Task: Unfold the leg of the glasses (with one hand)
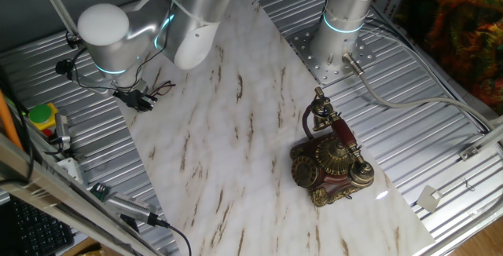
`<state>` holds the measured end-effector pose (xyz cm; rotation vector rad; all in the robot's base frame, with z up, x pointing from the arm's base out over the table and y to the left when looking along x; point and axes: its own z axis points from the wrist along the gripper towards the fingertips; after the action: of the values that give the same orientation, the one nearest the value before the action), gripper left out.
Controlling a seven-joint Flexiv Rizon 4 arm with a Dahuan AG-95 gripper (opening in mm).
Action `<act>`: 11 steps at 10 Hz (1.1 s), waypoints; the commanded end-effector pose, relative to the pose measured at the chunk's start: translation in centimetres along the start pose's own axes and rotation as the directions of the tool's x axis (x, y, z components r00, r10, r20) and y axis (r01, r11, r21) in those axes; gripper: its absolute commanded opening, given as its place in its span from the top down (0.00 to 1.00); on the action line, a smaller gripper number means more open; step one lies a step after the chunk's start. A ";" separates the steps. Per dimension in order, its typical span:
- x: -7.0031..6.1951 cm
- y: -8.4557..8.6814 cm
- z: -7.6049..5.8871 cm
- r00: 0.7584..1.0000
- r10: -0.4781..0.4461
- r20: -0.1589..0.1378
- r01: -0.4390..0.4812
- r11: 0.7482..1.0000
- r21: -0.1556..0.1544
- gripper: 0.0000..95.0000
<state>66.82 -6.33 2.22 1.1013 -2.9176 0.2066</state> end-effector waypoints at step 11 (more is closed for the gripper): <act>0.0 0.1 0.7 1.000 0.007 0.015 -0.007 1.000 0.004 0.80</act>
<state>66.76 -6.36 1.46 1.0990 -2.9362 0.2055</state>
